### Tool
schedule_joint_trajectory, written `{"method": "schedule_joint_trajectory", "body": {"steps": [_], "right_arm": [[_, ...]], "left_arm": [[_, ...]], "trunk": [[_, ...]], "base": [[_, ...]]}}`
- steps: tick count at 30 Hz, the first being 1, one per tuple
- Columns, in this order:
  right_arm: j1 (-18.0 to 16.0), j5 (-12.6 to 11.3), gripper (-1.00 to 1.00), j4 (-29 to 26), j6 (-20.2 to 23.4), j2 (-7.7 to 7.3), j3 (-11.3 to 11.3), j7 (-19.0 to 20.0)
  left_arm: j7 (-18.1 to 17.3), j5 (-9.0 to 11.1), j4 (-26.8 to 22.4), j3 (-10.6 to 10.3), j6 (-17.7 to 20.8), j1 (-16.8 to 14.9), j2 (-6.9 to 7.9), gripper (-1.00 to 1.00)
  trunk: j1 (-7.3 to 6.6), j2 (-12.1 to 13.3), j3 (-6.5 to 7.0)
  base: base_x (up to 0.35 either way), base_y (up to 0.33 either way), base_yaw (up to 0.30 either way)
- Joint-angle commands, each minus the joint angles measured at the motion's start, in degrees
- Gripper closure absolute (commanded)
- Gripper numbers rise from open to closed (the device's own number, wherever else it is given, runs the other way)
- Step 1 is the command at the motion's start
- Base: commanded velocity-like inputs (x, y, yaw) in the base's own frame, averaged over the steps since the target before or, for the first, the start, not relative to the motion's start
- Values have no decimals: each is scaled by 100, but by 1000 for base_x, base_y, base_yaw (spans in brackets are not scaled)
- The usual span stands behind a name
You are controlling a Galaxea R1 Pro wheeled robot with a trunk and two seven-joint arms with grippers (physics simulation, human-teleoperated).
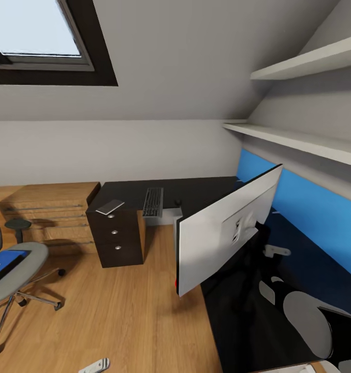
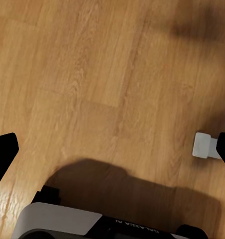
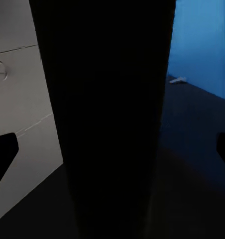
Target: In the bedroom, organize the workspace by keeping the computer under the desk, ensuring the monitor is on the desk, placing the keyboard on the desk next to the monitor, placing the mouse on the desk next to the keyboard, moving the folder from the swivel chair onto the desk next to the mouse, stacking the notebook on top of the folder with the pen on top of the notebook, and positioning the swivel chair next to the desk.
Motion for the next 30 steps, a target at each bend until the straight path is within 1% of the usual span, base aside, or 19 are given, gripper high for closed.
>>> {"method": "schedule_joint_trajectory", "body": {"steps": [1, 3, 8, 23, 28, 30], "right_arm": [[-6, 59, -100, 8, -12, 0, -18, -90], [-6, 60, -100, 8, -8, 1, -16, -205], [-6, 65, -100, 8, -7, 3, -13, -301], [-6, 76, -100, 13, -12, 16, -4, -327], [-6, 76, -100, 16, -12, 17, -4, -321], [-6, 76, -100, 16, -12, 15, -4, -322]], "left_arm": [[30, 61, -15, 6, 35, 1, -4, -100], [29, 61, -15, 6, 35, 1, -4, -100], [28, 61, -15, 8, 35, 1, -4, -100], [20, 64, 2, 21, 29, 1, 2, -100], [11, 64, 10, 188, 19, 1, -3, -100], [8, 63, 11, 224, 16, 1, -6, -100]], "trunk": [[1, -5, -6], [1, -5, -6], [1, -5, -6], [1, -5, -6], [1, -5, -6], [1, -5, -6]], "base": [[0, 0, 0], [0, 0, 0], [0, 0, 0], [0, 0, 0], [0, 0, 0], [0, 0, 0]]}}
